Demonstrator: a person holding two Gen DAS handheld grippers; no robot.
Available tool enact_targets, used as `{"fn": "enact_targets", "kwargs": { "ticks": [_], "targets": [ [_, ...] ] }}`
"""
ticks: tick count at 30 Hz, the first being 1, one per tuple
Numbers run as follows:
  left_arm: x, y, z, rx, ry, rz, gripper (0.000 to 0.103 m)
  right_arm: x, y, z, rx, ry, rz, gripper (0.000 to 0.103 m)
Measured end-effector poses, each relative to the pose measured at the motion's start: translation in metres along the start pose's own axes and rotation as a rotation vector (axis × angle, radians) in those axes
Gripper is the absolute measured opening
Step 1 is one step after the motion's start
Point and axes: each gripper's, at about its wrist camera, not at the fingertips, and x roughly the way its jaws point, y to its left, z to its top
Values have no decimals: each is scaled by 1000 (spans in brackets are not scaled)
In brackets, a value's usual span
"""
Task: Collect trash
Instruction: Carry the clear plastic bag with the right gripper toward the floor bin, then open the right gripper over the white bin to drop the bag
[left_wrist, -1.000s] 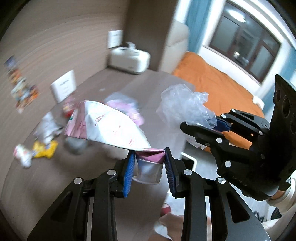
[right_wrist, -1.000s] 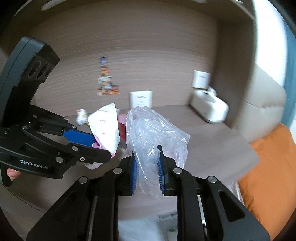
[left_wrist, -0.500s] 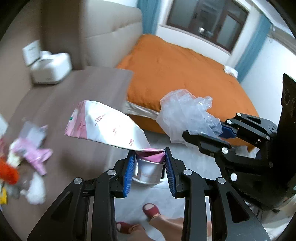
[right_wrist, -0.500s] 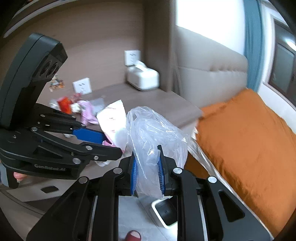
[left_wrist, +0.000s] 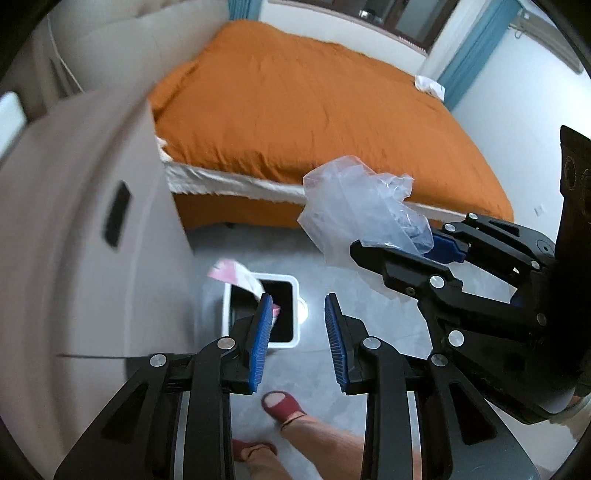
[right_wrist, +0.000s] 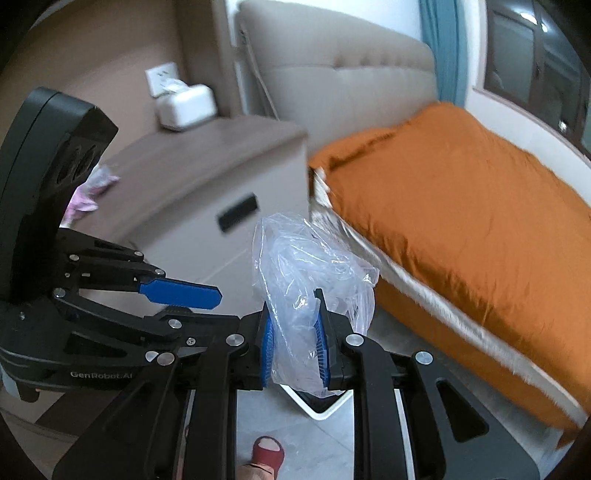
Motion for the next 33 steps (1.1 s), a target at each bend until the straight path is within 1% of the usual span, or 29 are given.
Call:
{"fn": "enact_targets", "kwargs": {
  "ticks": [1,2,3,4,5,6,7,8,9,10,11,12,13,14,15,16,18,20,23,24,29,31,33],
  "targets": [
    [14,0,0,-6,14,-23,28,11,-6,-6,13,12,-10,21],
    [30,3,0,-15,23,-47,25,20,-10,-11,25,18,-13,21],
    [49,5,0,-7,35,-65,21,35,-16,-18,35,27,-21,21],
    [66,8,0,2,51,-85,19,45,-19,-23,33,32,-33,21],
    [86,12,0,10,55,-93,19,63,-25,-32,19,42,-63,21],
    [112,18,-2,23,66,-84,19,74,-29,-39,12,50,-79,21],
    [134,24,-4,22,91,-107,20,98,-36,-50,8,74,-83,21],
    [161,34,-8,8,105,-126,26,119,-43,-61,12,81,-84,21],
    [175,41,-11,6,110,-100,42,140,-50,-72,15,94,-85,24],
    [195,49,-15,9,118,-33,51,158,-56,-82,19,117,-74,25],
    [214,57,-20,8,130,36,70,177,-62,-94,29,130,-66,27],
    [236,71,-28,-6,152,68,79,190,-66,-104,38,134,-67,39],
    [249,81,-35,-23,168,70,79,210,-73,-118,56,149,-64,57],
    [259,90,-43,-41,180,79,80,225,-78,-128,67,164,-59,69],
    [271,99,-52,-50,194,102,85,237,-83,-138,77,173,-51,93],
    [278,101,-61,-50,204,117,88,251,-88,-149,93,174,-39,98],
    [290,107,-73,-48,215,141,90,267,-90,-162,82,180,-26,98],
    [298,112,-79,-54,240,149,91,280,-92,-174,86,199,-2,98],
    [297,117,-87,-58,229,157,97,282,-88,-180,99,206,28,98],
    [297,119,-88,-57,230,155,97,282,-87,-181,98,209,32,98],
    [290,113,-90,-27,215,173,98,282,-79,-177,79,202,28,98],
    [294,115,-88,-10,207,186,98,285,-79,-181,73,207,19,98],
    [291,115,-90,-12,197,181,98,290,-82,-185,74,215,-3,98]
  ]
}}
